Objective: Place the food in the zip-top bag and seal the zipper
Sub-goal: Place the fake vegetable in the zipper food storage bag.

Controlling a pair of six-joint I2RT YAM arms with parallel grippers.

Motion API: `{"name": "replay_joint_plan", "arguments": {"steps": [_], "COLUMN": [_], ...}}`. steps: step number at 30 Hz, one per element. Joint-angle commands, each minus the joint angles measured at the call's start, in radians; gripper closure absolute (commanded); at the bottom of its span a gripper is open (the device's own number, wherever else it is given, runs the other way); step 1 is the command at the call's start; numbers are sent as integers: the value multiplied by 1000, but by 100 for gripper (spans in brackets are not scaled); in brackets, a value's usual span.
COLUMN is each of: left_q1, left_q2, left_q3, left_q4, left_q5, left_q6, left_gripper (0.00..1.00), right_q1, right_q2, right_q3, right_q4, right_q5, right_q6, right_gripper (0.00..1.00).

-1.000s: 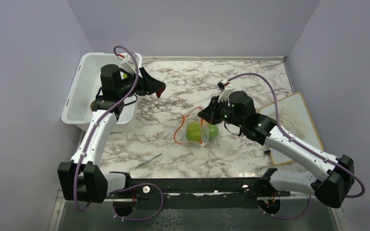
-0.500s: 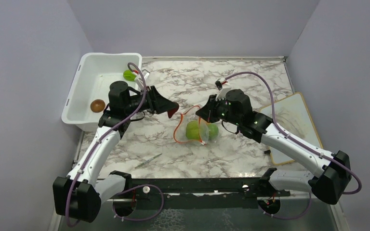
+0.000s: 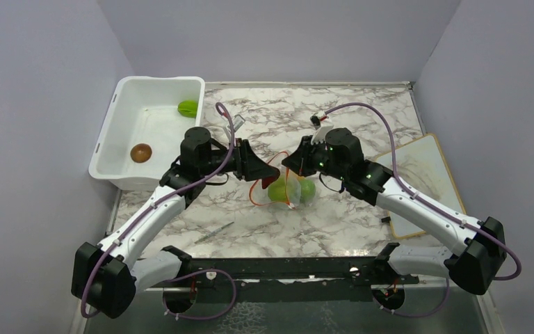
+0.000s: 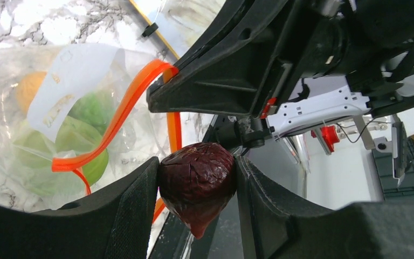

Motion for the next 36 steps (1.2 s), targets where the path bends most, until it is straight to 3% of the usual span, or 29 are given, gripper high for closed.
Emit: {"name": "replay_joint_plan", "arguments": {"steps": [1,8,13,18,28,36], "left_q1": [-24,-37,-39,-40,-40,-40], "left_q2": [11,34,35,36,20,16], "left_q3": [-36,-45,-37,-27,55,171], "left_q4": [29,5,-28,-36,-105,-227], "left_q5": [-69,-108,-151,-154,-166,-333], "left_q6": [27,60,87,89,138,241], "left_gripper": [59,49,32,24,22,20], "right_q1": [4,4,4,4,4,4], "right_q2": [-28,-49,-57,-63,-75,-122], "right_q3": [20,-2,-8,-14,-21,-59], "right_q4": [36,46,52,52,52,60], "right_q5": [27,11,7,5,1,12], "right_q6": [14,28,29,28,26,29], "right_gripper": [99,99,99,99,99,99]}}
